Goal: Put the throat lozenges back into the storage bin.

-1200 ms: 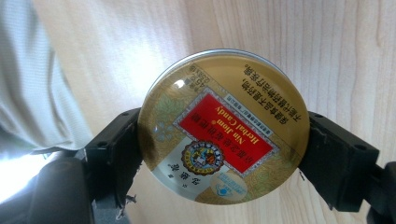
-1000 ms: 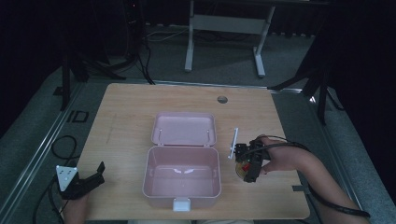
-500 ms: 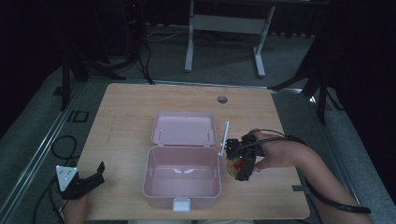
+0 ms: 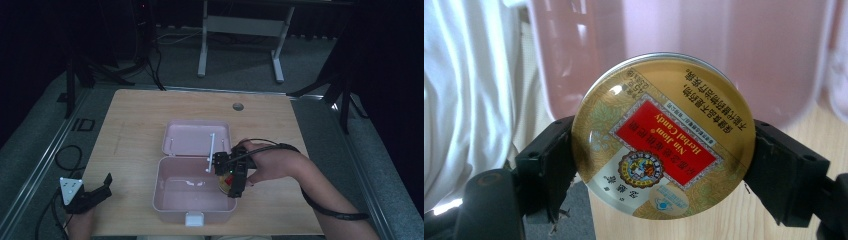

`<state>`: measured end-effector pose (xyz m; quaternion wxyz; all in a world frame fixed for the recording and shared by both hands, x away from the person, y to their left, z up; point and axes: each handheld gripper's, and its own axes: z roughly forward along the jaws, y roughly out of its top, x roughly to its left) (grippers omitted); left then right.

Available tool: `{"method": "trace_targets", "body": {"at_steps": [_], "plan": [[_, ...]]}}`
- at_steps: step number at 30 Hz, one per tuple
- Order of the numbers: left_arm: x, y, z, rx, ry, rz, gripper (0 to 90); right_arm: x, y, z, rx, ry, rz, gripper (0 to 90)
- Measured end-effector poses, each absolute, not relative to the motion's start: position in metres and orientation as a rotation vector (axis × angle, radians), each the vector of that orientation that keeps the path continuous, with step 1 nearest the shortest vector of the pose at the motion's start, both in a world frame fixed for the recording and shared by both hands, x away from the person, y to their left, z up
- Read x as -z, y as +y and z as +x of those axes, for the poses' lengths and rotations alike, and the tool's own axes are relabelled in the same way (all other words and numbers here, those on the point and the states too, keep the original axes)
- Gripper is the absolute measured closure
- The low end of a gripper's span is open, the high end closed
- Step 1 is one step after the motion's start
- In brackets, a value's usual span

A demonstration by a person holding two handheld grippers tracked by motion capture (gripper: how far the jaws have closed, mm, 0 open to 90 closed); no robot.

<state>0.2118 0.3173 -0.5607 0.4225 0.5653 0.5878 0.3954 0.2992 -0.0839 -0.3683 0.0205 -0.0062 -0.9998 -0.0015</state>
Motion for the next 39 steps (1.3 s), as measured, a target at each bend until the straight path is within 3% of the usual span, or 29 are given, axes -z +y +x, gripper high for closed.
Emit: {"method": "trace_targets", "body": {"at_steps": [9,39], "plan": [[0.561,0.318,0.212,-0.983,1.471,1.414,1.9,0.387,-0.059,0.294,-0.024,-3.082,0.058,19.9],[0.561,0.319,0.212,-0.966,1.466,1.419,1.9,0.471,-0.043,0.315,-0.130,-3.054,0.101,19.9]]}}
